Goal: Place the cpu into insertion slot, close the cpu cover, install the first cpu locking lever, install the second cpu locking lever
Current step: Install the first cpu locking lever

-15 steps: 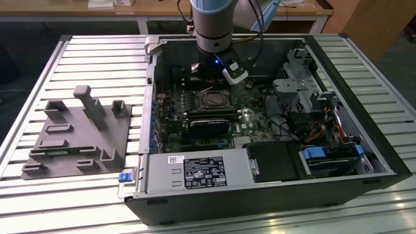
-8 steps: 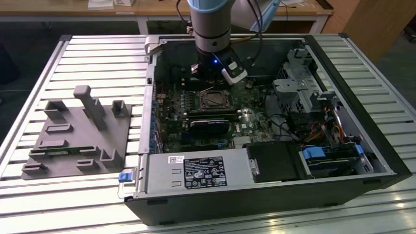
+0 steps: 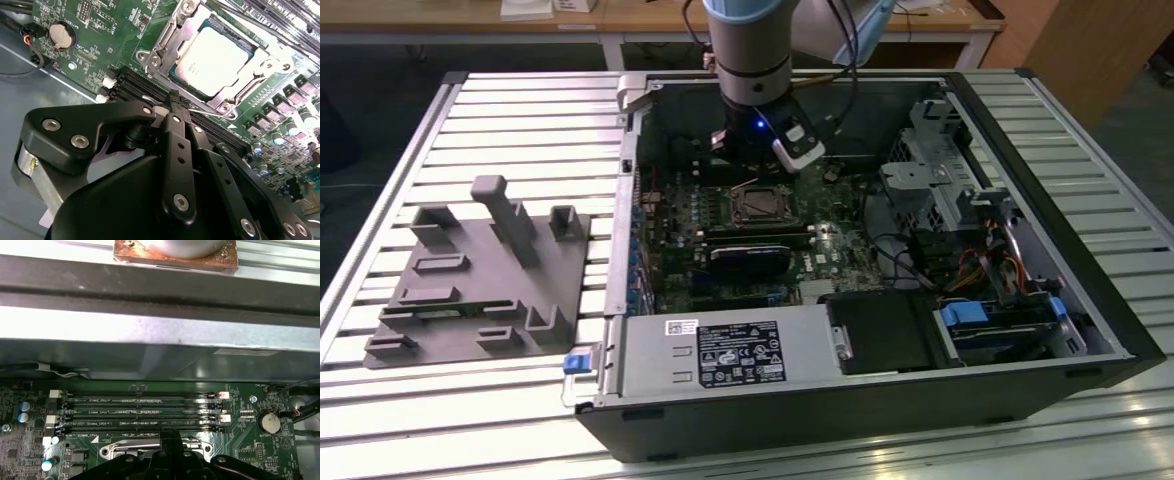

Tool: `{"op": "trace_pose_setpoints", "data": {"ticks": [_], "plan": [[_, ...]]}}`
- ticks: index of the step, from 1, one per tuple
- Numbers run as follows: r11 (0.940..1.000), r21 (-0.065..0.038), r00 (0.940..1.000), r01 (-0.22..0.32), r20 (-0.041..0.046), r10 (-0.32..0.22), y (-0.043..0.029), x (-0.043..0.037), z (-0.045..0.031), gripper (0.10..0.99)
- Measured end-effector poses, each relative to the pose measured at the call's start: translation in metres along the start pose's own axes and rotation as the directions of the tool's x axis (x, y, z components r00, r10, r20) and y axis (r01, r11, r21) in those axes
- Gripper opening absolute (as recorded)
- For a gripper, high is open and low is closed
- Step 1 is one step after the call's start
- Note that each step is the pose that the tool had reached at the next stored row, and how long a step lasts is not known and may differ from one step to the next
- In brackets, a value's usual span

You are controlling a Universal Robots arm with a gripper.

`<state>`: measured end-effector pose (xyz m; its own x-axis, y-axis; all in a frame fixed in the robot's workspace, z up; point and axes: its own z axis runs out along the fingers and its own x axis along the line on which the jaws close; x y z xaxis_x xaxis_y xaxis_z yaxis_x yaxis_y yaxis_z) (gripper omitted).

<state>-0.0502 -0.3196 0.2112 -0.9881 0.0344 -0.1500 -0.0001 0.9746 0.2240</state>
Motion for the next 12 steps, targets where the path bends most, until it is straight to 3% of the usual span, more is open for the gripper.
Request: {"op": "trace_pose_setpoints", "data": {"ticks": [12], "plan": [[0.999,0.007,0.999,-0.044,0.0104,0.044,0.0076,0.0008,0.0035,0.106]]}}
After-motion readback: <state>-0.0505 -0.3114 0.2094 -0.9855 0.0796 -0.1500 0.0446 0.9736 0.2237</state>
